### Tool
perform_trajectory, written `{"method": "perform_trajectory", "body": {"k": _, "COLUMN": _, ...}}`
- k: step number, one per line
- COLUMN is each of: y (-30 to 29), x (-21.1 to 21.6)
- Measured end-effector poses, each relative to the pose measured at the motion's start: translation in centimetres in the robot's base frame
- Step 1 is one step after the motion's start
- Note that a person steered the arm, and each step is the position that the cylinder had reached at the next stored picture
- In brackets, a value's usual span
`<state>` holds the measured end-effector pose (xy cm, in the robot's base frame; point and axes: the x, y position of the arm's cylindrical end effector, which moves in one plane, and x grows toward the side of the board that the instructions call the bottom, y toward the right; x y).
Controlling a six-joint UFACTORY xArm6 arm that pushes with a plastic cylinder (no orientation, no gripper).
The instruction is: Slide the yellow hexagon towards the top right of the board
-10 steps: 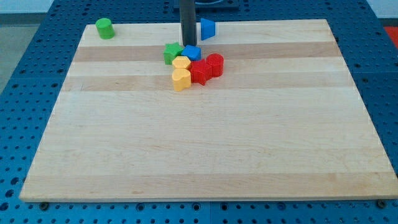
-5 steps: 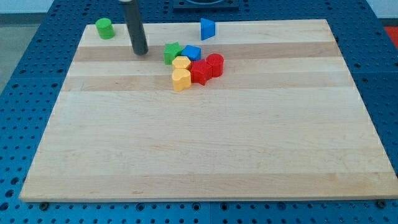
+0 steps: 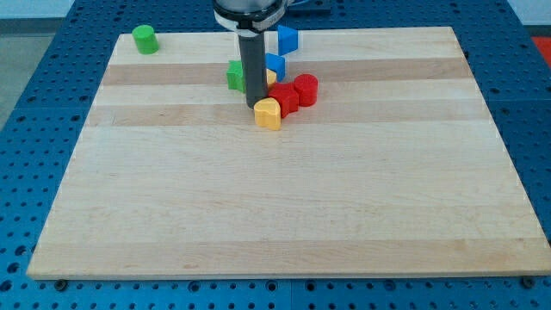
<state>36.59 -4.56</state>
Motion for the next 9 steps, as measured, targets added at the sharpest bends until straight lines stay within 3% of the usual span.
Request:
{"method": "perform_trajectory", "body": {"k": 3, "y": -3.5, "x": -1.8}}
{"method": "perform_trajectory", "body": {"k": 6, "y": 3.8, "x": -2.0}}
{"method": "perform_trajectory", "body": {"k": 9, "y": 0.8, "x": -2.5}}
